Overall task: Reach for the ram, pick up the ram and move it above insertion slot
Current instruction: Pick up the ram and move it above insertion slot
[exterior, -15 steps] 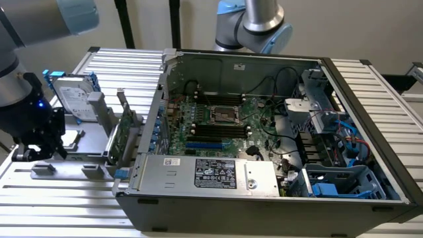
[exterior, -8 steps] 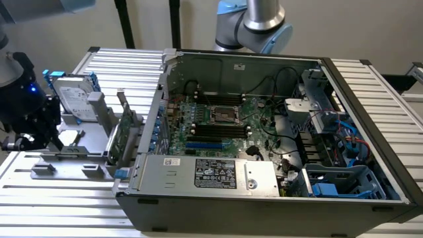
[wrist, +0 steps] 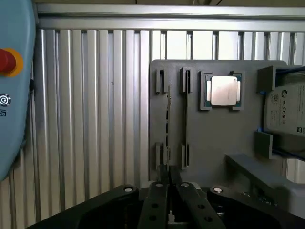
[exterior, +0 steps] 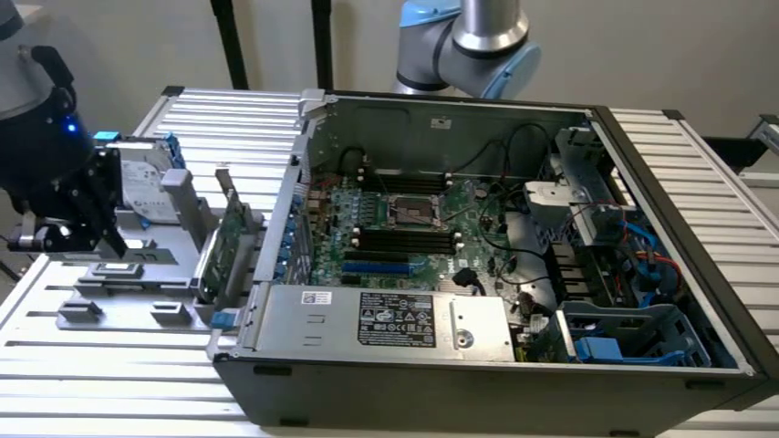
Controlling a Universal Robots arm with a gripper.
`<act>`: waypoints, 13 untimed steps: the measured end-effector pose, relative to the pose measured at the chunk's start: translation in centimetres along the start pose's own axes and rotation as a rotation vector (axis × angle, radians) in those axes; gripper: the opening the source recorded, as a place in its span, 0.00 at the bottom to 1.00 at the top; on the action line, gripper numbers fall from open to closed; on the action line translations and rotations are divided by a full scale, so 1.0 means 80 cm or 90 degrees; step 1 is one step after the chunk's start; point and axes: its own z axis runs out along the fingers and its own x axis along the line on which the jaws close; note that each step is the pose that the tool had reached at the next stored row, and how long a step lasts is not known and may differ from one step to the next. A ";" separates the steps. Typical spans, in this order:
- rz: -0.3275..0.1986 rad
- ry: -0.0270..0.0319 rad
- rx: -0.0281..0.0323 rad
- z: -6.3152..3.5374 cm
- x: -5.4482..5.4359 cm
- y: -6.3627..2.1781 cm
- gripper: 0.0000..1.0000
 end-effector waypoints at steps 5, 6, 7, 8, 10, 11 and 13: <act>0.000 -0.0012 -0.0009 -0.029 0.000 -0.028 0.13; 0.000 -0.0015 -0.0009 -0.034 0.000 -0.033 0.13; 0.000 -0.0018 -0.0010 -0.040 -0.001 -0.039 0.13; 0.000 -0.0019 -0.0011 -0.045 -0.001 -0.045 0.13; 0.000 -0.0022 -0.0013 -0.057 -0.001 -0.056 0.13; 0.000 -0.0023 -0.0013 -0.063 -0.001 -0.062 0.13; 0.000 -0.0023 -0.0014 -0.074 -0.001 -0.073 0.13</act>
